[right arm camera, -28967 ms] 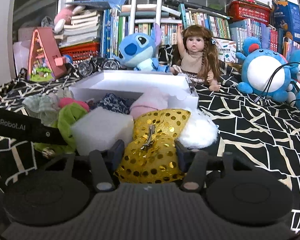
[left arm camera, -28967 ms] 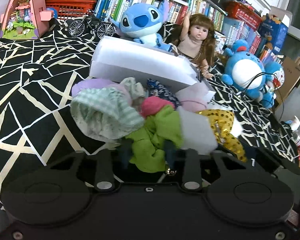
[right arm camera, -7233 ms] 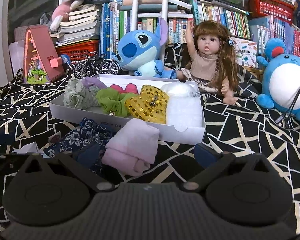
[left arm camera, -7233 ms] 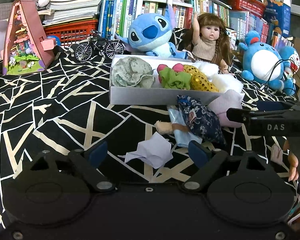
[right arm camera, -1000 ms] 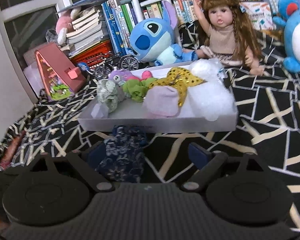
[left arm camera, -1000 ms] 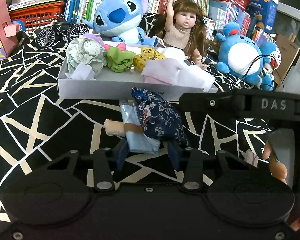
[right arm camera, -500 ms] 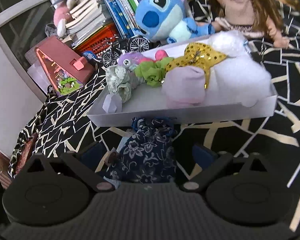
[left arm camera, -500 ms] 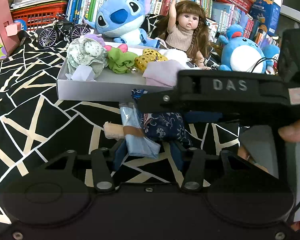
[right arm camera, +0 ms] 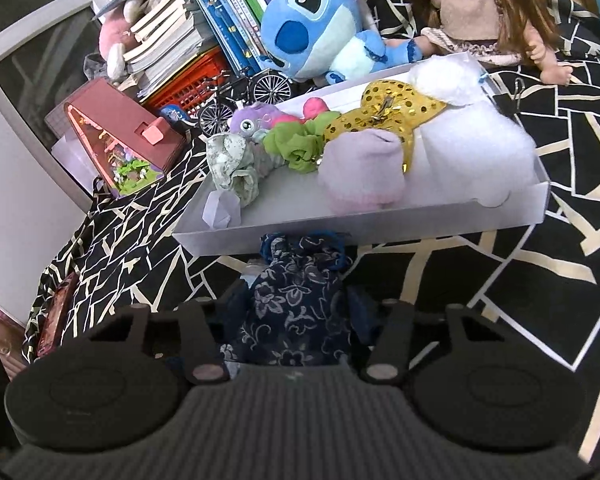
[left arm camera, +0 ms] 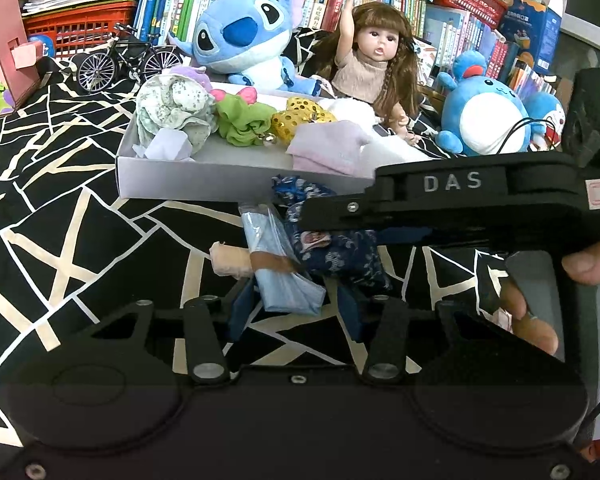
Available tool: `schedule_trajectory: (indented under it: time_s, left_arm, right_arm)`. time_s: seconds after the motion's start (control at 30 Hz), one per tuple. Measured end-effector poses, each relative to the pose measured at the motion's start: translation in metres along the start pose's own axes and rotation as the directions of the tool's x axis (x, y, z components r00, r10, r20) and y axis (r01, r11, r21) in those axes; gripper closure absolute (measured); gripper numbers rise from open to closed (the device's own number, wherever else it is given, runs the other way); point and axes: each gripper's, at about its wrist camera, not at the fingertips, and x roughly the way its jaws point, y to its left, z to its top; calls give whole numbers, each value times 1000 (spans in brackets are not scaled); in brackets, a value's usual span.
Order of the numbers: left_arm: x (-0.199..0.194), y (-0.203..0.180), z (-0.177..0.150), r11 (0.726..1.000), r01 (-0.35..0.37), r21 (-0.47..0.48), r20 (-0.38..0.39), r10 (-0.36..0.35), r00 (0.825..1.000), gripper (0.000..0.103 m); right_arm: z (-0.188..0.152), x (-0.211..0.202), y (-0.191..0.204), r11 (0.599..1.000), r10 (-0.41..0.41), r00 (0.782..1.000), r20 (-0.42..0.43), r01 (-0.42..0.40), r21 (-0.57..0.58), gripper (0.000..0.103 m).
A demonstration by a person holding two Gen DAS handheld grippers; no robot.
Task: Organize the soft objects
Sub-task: 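Grasp the blue floral drawstring pouch with the right gripper and lift it, then grasp the blue plastic packet with the left gripper while the right gripper holds the floral pouch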
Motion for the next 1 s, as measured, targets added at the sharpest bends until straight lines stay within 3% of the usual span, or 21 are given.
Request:
schedule_trajectory:
  time_s: [0.33,0.57,0.73,0.87,1.0]
  left_arm:
    - [-8,2,1,1000,5,-6,1,-5,1000,65]
    - [-21,-5,3,999,-6,33,51,4,999,65]
    - [-11,-8,6,999,-27,38,41,25,999,65]
    - [3,-6,7,1000,-22,7,6,22,1000,75]
    - [6,-7,6,1000,-23,3,5,23,1000,76]
  right_arm:
    - [-1,-28,-9,998,-54,997,63,56,-32,48]
    - [-1,-45,-20,989,-137,983,121,142,-34,48]
    - [-5,-51,-25,984,-166,977,134,172,-38,48]
    - [-9,-52,-24,981,-178,975,134,187,-58,48]
    - [-12,-52,-21,976,-188,972,142,201,-86,48]
